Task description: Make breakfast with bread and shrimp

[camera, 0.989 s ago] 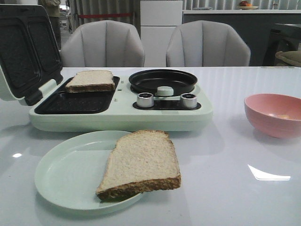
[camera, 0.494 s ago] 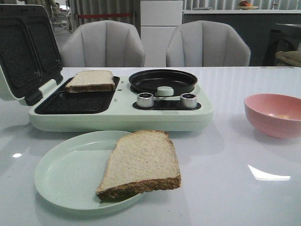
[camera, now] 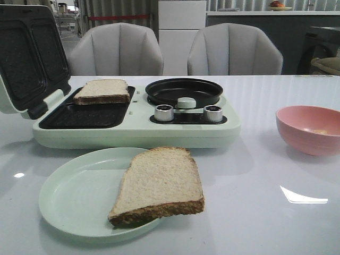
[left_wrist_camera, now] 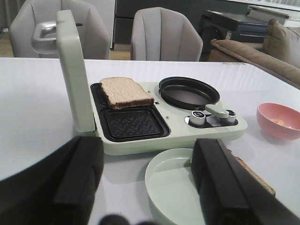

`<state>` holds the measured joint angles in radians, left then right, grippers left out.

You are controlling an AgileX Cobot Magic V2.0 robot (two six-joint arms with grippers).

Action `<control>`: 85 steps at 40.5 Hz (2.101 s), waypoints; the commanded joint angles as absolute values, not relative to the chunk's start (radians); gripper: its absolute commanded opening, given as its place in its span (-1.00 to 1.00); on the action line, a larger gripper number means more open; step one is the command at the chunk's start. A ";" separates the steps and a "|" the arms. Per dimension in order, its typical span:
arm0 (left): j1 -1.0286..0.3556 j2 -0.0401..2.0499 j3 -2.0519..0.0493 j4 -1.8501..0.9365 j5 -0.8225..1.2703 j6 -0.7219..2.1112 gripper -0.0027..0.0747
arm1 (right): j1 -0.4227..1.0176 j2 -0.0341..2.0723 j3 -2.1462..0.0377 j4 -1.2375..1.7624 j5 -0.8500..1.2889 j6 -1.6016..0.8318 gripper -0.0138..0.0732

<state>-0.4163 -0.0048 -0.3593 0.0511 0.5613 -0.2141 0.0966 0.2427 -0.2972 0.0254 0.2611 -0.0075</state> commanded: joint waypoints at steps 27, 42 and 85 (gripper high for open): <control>-0.419 -0.026 -0.385 0.052 0.475 -0.224 0.25 | 0.259 0.946 -0.736 0.312 0.496 -0.006 0.45; -0.419 -0.026 -0.385 0.052 0.475 -0.224 0.25 | 0.392 1.342 -0.849 0.607 0.470 -0.092 0.45; -0.419 -0.026 -0.385 0.052 0.475 -0.224 0.25 | 0.392 1.841 -1.007 1.364 0.538 -0.720 0.04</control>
<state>-0.4163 -0.0048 -0.3571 0.0511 0.5613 -0.2141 0.3920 1.8885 -0.9772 1.3213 0.5007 -0.6917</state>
